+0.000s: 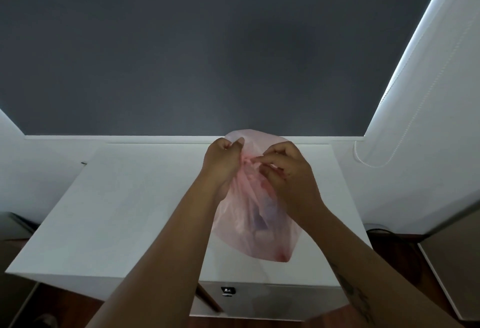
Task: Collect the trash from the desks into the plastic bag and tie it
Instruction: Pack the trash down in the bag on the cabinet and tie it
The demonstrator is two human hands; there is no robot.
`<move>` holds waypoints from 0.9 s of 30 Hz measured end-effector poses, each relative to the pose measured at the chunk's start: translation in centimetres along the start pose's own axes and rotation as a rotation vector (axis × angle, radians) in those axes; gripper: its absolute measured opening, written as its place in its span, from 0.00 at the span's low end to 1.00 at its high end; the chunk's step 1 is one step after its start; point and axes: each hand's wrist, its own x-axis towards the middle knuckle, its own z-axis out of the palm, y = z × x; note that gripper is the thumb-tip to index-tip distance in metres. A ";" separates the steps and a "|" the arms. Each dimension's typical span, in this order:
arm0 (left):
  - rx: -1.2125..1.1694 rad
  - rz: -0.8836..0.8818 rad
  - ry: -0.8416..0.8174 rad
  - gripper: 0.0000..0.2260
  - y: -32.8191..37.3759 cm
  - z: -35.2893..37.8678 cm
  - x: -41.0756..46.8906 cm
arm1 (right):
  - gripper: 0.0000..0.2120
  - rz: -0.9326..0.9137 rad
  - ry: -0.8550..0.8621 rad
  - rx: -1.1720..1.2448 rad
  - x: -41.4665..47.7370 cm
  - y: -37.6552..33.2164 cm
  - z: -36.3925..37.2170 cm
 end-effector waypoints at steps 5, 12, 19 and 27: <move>-0.328 -0.135 -0.041 0.13 -0.7 -0.6 -0.7 | 0.08 0.503 -0.016 0.539 -0.1 -1.2 -0.8; -0.476 -0.084 0.324 0.11 -2.8 -1.6 -0.7 | 0.07 0.740 0.097 0.948 -0.2 -0.9 -1.6; -0.467 -0.054 0.528 0.11 -5.4 -2.6 0.0 | 0.12 0.773 0.311 1.046 -0.3 1.1 -2.3; -0.032 0.291 0.384 0.14 -6.8 -1.6 -1.6 | 0.26 0.479 -0.148 0.182 -1.0 0.6 -1.5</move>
